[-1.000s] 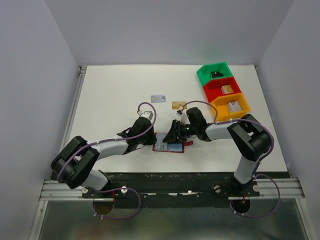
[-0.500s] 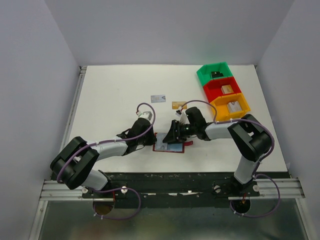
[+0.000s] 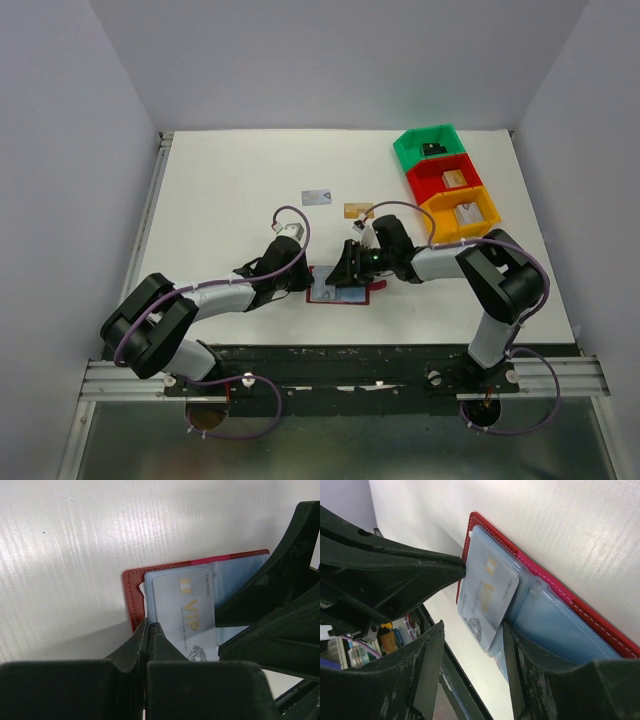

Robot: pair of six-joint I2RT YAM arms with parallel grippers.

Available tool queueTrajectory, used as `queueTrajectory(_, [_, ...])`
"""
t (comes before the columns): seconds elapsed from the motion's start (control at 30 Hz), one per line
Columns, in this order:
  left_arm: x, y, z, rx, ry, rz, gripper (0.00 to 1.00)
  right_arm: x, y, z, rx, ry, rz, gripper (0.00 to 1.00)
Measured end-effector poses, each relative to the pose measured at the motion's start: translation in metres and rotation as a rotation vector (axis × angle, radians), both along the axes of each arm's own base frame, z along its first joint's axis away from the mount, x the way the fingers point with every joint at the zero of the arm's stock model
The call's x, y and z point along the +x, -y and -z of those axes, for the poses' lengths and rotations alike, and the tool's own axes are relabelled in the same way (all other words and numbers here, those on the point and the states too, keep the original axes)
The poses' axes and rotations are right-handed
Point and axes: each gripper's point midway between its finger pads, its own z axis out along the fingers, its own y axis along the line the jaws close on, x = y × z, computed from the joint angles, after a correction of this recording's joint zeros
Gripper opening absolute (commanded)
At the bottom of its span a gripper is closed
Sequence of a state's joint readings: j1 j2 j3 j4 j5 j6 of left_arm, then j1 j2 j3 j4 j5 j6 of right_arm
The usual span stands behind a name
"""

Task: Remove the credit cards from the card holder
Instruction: Remove the credit card from the card holder.

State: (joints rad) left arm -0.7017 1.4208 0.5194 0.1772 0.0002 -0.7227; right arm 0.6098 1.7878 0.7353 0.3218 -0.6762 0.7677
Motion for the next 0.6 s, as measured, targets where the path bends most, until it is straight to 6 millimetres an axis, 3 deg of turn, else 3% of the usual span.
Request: queueTrajectory(0.6, [-0.002, -0.002, 0.001, -0.006, 0.013, -0.004, 0.00, 0.006, -0.005, -0.011, 0.118, -0.020, 0.084, 0.58])
